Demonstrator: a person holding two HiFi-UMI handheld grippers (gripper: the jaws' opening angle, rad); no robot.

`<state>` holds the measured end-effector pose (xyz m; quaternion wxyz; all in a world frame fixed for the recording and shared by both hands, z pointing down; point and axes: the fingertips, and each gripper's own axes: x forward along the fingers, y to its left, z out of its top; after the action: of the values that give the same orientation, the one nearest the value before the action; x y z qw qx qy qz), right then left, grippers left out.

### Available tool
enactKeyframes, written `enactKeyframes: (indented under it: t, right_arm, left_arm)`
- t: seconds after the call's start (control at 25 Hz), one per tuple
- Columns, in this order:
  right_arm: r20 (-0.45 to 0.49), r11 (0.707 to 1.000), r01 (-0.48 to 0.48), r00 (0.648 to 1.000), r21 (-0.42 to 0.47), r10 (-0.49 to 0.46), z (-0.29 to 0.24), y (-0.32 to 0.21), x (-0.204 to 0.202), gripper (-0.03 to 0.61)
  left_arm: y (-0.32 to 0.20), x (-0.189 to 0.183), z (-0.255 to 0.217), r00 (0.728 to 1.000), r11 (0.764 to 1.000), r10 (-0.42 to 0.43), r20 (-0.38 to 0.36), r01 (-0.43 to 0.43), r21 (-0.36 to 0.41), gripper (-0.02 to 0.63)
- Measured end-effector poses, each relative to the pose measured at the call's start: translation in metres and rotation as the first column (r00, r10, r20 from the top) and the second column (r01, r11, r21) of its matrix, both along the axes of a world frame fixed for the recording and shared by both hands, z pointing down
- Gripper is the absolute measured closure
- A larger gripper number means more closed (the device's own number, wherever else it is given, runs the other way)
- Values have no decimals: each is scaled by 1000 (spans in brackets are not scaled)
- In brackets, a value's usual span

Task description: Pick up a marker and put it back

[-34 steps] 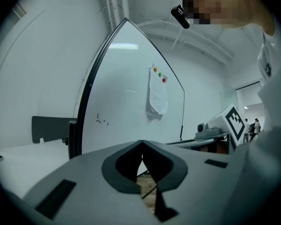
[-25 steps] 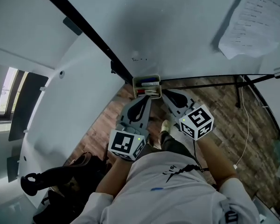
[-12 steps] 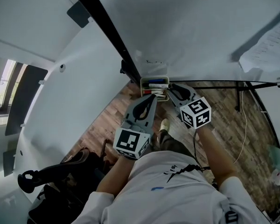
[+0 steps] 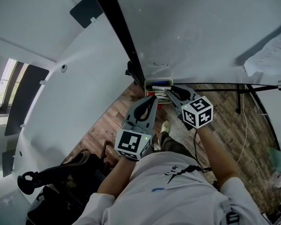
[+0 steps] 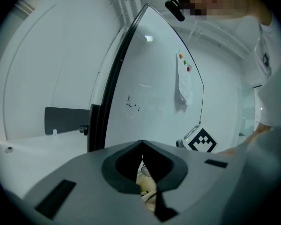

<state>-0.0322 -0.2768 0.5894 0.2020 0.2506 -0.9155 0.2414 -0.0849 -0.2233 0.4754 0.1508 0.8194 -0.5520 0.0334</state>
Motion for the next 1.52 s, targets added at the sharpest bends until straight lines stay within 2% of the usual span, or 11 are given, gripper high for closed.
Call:
enactKeyframes:
  t: [0.32, 0.52, 1.0, 1.52]
  right_arm:
    - [65, 997, -27, 997, -73, 32, -5, -2, 0, 502]
    - [79, 998, -46, 996, -38, 49, -28, 1, 6, 502]
    - [224, 992, -119, 969, 38, 108, -116, 19, 26, 502]
    - [292, 982, -164, 948, 98, 129, -186, 41, 34, 502]
  left_arm:
    - [2, -11, -4, 1000, 1000, -7, 0, 7, 7, 601]
    - [6, -10, -5, 1000, 1000, 19, 0, -19, 5, 601]
    - [17, 4, -32, 994, 993, 111, -3, -110, 29, 601]
    - [26, 5, -86, 983, 979, 175, -47, -169, 112, 601]
